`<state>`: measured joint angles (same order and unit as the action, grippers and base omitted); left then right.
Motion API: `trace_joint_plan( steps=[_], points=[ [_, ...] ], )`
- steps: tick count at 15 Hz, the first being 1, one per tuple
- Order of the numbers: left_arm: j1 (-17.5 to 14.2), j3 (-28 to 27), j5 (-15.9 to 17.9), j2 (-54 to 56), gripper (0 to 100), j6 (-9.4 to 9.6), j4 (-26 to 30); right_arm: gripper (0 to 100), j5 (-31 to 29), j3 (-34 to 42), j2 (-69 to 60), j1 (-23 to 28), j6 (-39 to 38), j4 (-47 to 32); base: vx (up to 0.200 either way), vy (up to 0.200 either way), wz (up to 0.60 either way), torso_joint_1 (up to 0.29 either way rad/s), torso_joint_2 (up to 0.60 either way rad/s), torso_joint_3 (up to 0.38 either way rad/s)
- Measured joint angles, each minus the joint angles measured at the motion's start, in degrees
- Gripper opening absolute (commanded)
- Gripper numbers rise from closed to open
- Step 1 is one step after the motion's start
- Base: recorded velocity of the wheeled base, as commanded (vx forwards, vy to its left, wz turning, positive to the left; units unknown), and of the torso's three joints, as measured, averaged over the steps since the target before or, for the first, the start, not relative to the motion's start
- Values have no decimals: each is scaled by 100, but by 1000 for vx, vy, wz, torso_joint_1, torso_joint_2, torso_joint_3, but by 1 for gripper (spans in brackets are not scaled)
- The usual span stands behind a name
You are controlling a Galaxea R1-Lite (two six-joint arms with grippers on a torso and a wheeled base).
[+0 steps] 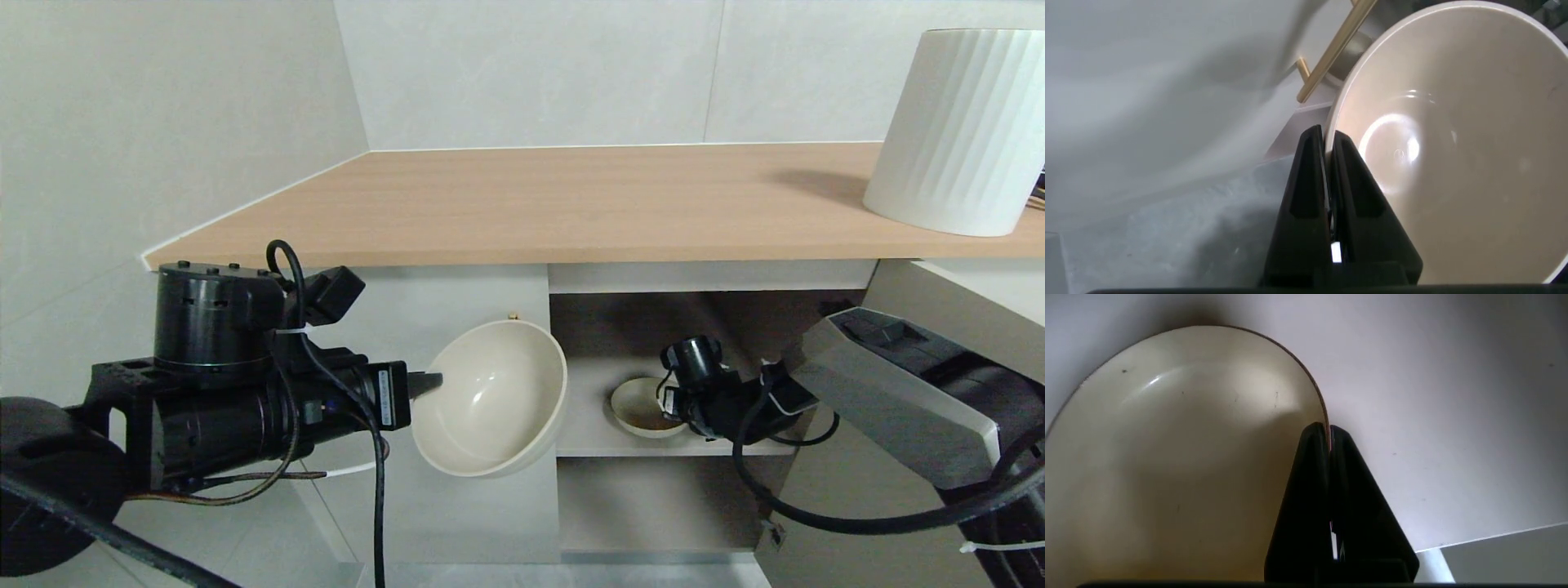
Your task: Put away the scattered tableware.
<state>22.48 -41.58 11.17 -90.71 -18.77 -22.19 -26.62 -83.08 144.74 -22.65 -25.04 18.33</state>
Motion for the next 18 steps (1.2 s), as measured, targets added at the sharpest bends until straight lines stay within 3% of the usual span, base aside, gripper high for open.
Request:
trace_joint_plan(
  steps=[5,6,14,16,18],
  points=[
    [15,27,0,-17,0,28,-4,0,-17,6,5,60,9,-5,0,0,0,0,0,0],
    [17,27,-1,-17,0,26,-4,100,-20,6,5,63,11,-6,0,0,0,0,0,0],
    [43,27,-9,-38,0,35,-4,100,-15,119,-157,61,-6,-11,0,0,0,0,0,0],
    [89,24,-41,-149,0,184,-4,100,187,411,-457,-20,-6,-28,0,0,0,0,0,0],
    [202,22,-217,-328,0,340,-4,100,750,918,-974,-218,11,-49,0,0,0,0,0,0]
  ],
)
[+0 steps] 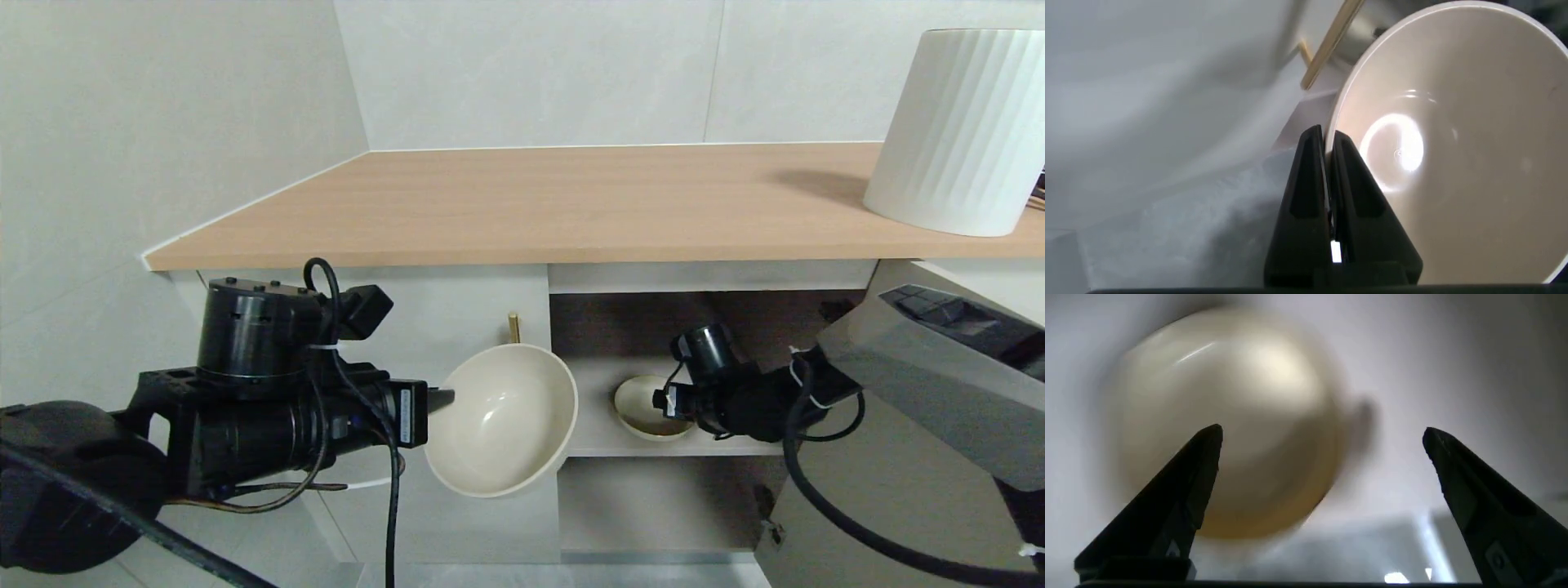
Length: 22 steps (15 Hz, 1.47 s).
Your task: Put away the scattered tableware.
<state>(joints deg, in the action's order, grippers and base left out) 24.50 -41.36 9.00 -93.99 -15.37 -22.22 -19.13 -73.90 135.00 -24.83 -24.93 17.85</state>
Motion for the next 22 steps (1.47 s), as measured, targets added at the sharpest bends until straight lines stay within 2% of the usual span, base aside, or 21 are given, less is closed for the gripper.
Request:
trace_joint_plan(
  steps=[3,6,9,12,17,20,22],
  points=[
    [344,46,-512,-251,0,33,20,100,953,926,-936,-435,246,-12,0,0,0,0,0,0],
    [512,79,-933,-540,0,43,13,100,1187,1582,-1655,-862,741,2,0,0,0,0,0,0],
    [631,90,-1214,-874,0,54,37,100,1501,1913,-2160,-1014,928,10,0,0,0,0,0,0],
    [846,101,-1635,-1141,0,51,26,100,2539,2255,-2715,-1104,985,-11,0,0,0,0,0,0],
    [1074,140,-1747,-1270,0,55,-5,100,2306,2445,-3043,-1632,1000,-91,0,0,0,0,0,0],
    [1185,132,-1762,-1263,0,54,-9,100,1724,2208,-2805,-1816,987,-488,0,0,0,0,0,0],
    [1242,134,-1925,-1246,0,55,-11,100,1457,2043,-2566,-1866,952,-516,0,0,0,0,0,0]
  ],
)
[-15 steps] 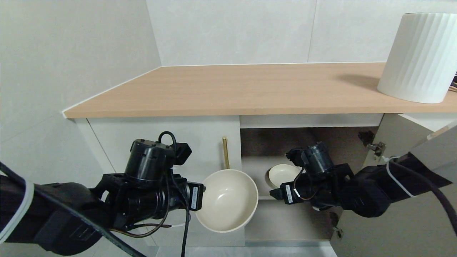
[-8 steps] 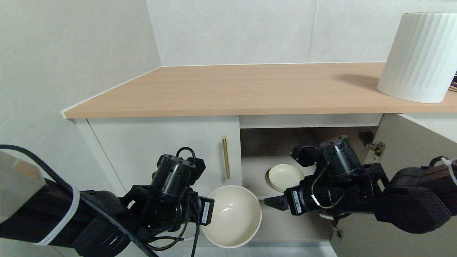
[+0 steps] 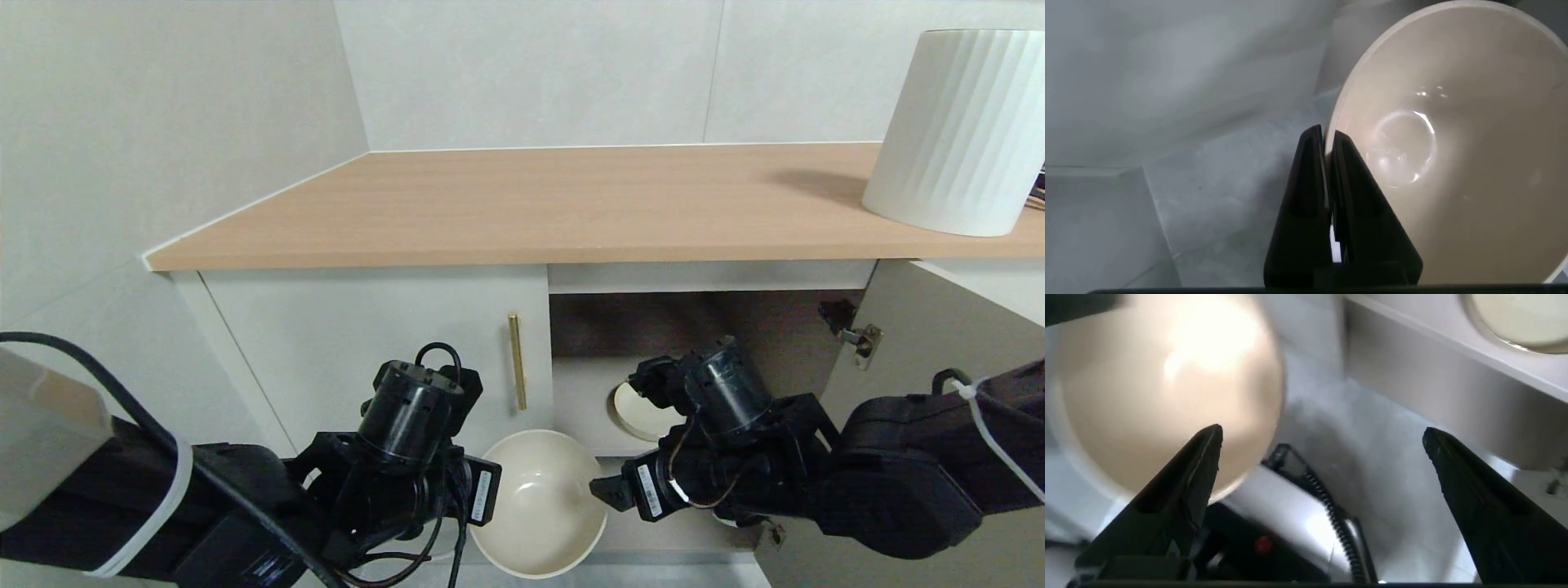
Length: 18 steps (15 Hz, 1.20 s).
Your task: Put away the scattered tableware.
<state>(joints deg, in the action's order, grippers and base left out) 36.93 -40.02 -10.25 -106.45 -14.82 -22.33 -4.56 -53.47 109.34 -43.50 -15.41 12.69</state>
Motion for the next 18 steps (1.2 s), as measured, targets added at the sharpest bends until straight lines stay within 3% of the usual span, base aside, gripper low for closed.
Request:
trace_joint_plan(
  steps=[8,9,18],
  points=[
    [212,9,-110,160,0,0,22,100,-134,-160,323,-18,-29,129,0,0,0,0,0,0],
    [213,11,-110,173,0,0,26,0,-135,-160,336,-18,-27,129,0,0,0,0,0,0],
    [227,9,-80,199,0,-4,15,0,-118,-138,384,-20,-27,151,0,0,0,0,0,0]
  ],
)
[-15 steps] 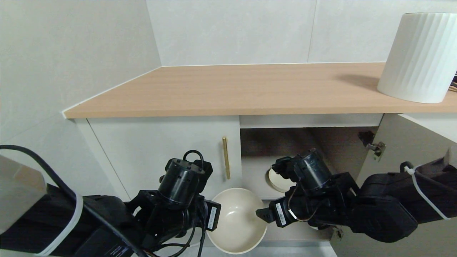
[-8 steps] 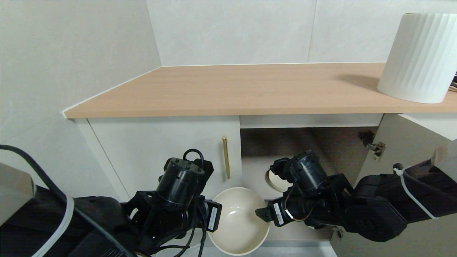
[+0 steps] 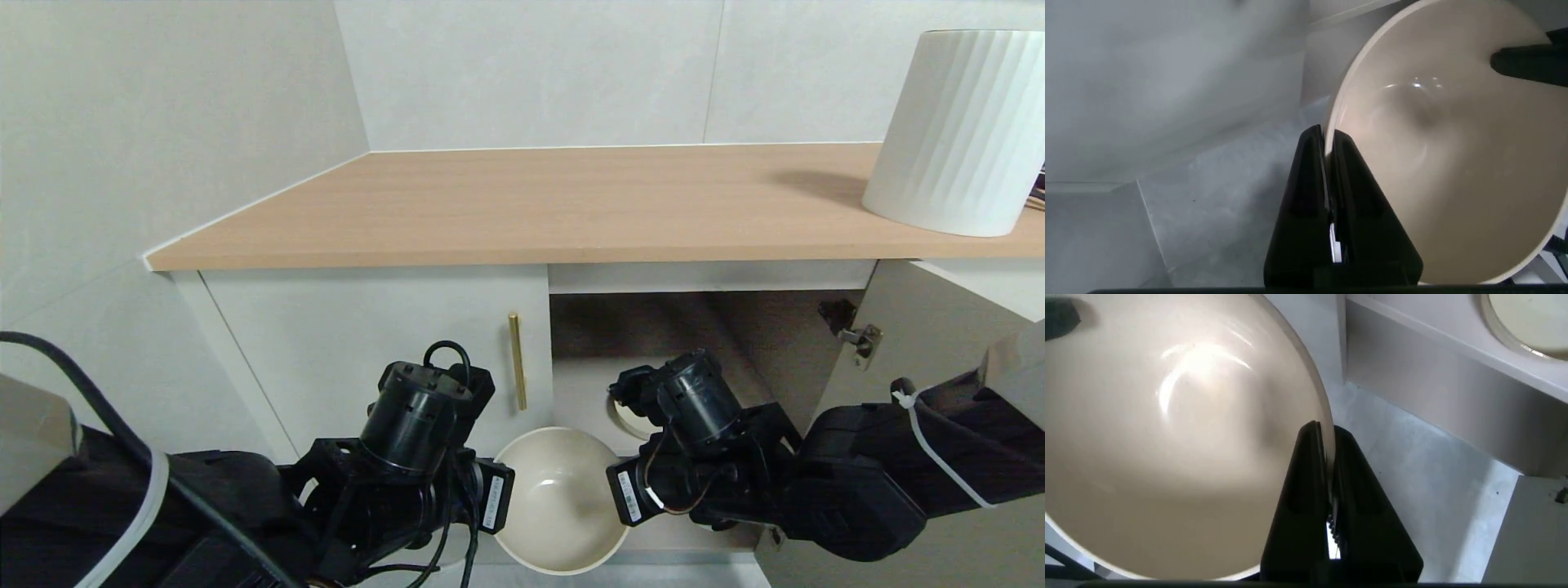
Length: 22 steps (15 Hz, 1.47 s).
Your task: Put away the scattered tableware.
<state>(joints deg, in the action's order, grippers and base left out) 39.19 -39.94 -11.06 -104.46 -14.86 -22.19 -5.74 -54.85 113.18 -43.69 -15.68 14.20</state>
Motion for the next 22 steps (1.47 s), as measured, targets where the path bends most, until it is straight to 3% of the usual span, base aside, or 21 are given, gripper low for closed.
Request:
trace_joint_plan(
  steps=[8,9,17,22],
  points=[
    [11,4,-22,46,0,2,13,0,-27,-4,9,1,11,-27,0,0,0,0,0,0],
    [11,4,-21,55,100,4,13,0,-33,2,9,1,20,-27,0,0,0,0,0,0],
    [9,4,-46,110,100,4,21,0,-364,-20,245,10,60,-66,0,0,0,0,0,0],
    [9,2,-35,165,100,4,21,0,-452,-317,705,469,44,-38,0,0,0,0,0,0]
  ],
)
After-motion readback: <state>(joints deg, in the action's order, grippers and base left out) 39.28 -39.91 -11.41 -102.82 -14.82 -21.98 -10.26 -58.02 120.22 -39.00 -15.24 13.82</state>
